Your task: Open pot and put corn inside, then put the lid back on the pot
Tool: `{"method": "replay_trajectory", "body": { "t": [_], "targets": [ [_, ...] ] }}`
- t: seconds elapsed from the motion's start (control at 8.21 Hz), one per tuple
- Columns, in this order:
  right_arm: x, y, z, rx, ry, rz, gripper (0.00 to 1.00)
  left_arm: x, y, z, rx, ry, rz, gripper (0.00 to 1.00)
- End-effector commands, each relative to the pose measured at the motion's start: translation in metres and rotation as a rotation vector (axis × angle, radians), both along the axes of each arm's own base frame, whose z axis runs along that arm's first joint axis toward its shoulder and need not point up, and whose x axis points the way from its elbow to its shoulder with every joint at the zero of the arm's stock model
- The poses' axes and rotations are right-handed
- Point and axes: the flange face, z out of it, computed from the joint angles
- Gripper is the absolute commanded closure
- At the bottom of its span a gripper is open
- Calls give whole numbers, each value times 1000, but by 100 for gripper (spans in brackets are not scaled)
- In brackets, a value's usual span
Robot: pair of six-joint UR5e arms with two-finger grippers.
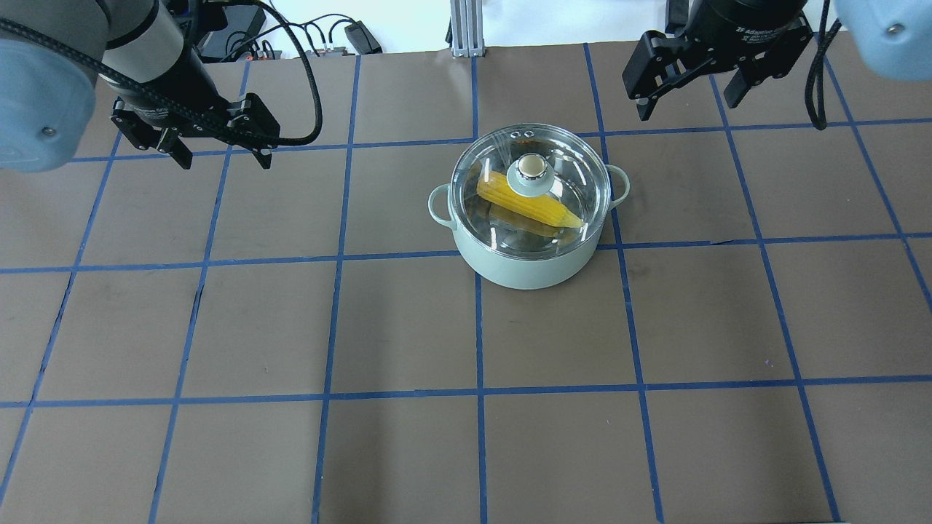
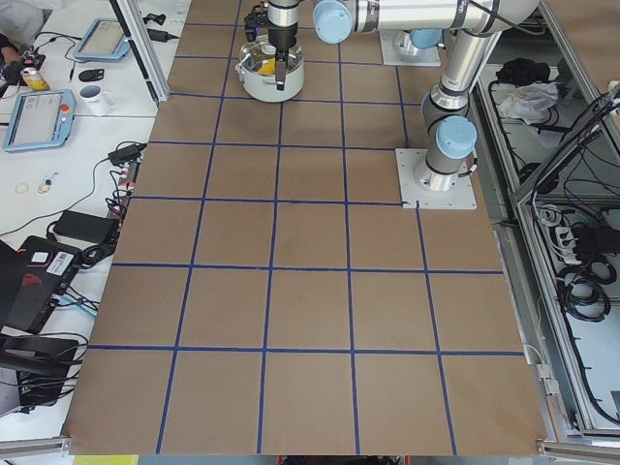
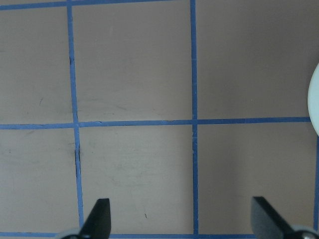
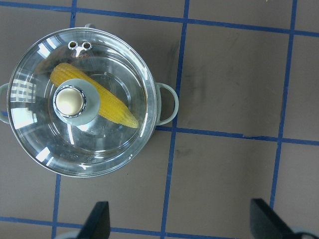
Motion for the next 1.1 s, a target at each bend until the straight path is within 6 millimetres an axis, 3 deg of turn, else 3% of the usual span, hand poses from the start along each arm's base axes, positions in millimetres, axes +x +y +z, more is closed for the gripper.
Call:
{"method": "replay_trajectory", "body": {
  "t": [0.0,0.97],
  "targets": [
    [0,0,0,-1,1,-1,0,0,2,-1,8,-1,3,0],
    [-3,-1,-1,2,4,11,0,-1,5,2,3,0,0,0]
  ]
}}
